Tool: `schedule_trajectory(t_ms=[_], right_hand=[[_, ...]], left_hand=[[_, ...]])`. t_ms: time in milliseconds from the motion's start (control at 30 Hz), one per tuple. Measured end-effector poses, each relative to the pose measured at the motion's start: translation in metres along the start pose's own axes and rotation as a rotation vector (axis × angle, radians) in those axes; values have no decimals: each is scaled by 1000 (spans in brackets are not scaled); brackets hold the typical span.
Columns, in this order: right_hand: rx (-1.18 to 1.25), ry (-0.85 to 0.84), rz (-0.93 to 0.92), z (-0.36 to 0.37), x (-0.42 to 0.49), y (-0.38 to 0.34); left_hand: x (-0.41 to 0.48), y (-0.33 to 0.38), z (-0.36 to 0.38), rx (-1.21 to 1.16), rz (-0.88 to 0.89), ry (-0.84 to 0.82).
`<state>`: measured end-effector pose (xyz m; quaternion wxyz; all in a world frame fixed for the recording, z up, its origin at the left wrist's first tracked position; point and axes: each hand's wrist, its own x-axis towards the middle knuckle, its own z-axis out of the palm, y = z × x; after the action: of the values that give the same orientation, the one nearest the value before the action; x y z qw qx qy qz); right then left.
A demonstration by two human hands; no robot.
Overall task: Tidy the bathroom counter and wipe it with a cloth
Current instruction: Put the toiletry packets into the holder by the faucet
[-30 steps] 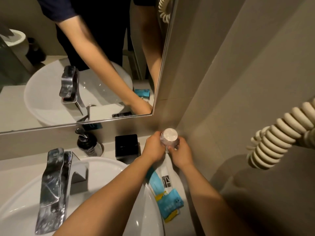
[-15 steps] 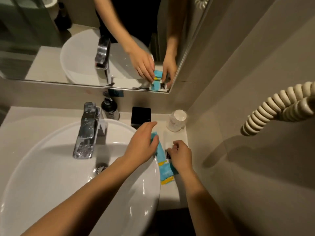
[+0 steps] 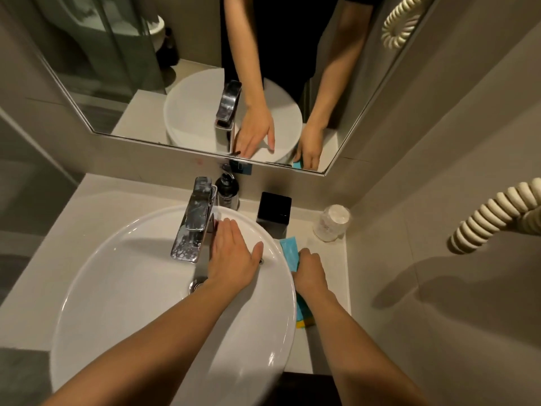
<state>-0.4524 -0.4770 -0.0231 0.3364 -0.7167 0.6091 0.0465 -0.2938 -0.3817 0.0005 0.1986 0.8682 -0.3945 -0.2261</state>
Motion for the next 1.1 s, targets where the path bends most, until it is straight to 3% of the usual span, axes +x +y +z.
schedule_trajectory(t_ms=[200, 367, 700, 867, 1100], right_hand=[[86, 17, -1, -11, 6, 5], [379, 138, -57, -49, -16, 1], [726, 420, -452, -129, -46, -84], [685, 381, -508, -116, -12, -120], [490, 195, -367, -67, 38, -117]], left_hand=[[2, 3, 18, 91, -11, 46], [4, 2, 23, 129, -6, 57], [3, 4, 22, 188, -3, 70], [4, 2, 23, 168, 5, 71], [5, 3, 21, 164, -22, 31]])
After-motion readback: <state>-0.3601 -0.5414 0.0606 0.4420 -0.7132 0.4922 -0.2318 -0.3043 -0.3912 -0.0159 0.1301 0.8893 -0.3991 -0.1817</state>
